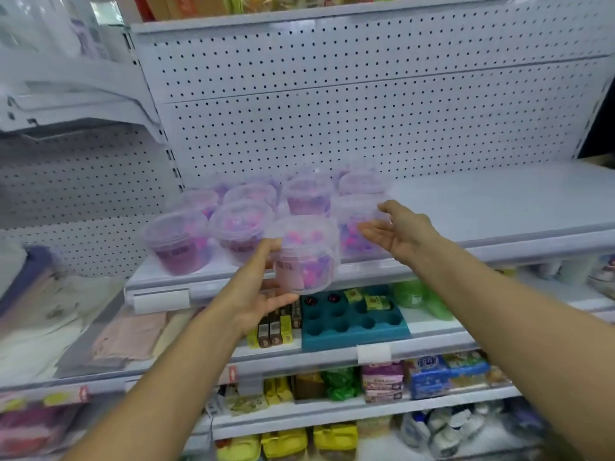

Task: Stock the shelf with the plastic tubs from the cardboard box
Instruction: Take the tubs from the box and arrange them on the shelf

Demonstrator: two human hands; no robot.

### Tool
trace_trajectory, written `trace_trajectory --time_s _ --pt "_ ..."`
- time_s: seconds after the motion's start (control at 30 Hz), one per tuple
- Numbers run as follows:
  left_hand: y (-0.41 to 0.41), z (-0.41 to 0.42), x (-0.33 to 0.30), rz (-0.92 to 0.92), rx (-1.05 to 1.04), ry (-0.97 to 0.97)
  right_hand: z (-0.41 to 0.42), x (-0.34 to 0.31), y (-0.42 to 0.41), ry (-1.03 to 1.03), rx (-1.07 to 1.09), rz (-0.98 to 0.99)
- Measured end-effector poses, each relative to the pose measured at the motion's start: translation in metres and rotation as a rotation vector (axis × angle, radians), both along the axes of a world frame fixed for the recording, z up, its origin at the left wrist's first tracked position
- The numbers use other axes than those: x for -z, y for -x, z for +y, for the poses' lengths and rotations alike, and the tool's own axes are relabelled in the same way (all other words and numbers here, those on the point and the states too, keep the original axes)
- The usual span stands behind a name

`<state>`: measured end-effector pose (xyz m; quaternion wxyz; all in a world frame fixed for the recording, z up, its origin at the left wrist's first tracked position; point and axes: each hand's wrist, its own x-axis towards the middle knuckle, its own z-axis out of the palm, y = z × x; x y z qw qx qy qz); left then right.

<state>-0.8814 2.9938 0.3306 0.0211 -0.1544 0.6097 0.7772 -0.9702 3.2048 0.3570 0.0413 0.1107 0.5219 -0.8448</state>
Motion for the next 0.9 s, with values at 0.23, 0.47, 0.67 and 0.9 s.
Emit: trace_trajectory --time_s 0.23,0.47,0.67,0.9 --pt "-0.002 -0.008 -0.002 0.009 -0.042 -0.056 -0.002 -0.003 0.005 -0.517 -0.208 0.059" --pt "-0.003 0.000 -0.002 0.001 -0.093 -0.092 0.037 0.011 0.040 -1.251 -0.063 0.682" --pt "-0.010 0.002 -0.003 0.009 -0.131 -0.096 0.025 0.014 0.056 -1.530 -0.312 0.909" --pt "-0.019 -0.004 -0.008 0.039 -0.189 -0.071 -0.011 0.002 0.039 -1.623 -0.326 1.077"
